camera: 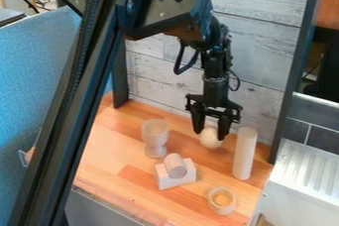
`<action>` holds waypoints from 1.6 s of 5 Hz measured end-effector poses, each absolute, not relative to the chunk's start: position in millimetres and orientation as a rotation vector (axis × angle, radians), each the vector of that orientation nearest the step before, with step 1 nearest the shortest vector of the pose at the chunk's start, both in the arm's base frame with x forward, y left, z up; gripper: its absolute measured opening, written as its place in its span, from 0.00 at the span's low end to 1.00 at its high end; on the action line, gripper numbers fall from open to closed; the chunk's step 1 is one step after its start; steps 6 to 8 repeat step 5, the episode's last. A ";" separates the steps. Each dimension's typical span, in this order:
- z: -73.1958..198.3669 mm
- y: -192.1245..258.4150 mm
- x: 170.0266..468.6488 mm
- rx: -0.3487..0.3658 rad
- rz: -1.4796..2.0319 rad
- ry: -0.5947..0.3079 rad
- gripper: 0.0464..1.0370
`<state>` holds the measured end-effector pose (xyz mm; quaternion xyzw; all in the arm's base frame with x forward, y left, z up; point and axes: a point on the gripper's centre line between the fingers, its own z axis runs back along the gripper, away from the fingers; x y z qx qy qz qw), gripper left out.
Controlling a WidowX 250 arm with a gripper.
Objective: Move the ball to the upper right side of the table
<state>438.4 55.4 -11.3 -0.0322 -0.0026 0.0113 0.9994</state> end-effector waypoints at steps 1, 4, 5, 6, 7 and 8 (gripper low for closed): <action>-16.2 53.4 441.5 -0.075 0.002 -0.036 0.66; 9.5 58.7 437.0 -0.164 0.003 -0.122 0.97; 65.0 65.4 434.3 -0.229 0.020 -0.241 0.96; 65.0 65.4 434.3 -0.229 0.020 -0.241 0.96; 65.0 65.4 434.3 -0.229 0.020 -0.241 0.96; 65.0 65.4 434.3 -0.229 0.020 -0.241 0.96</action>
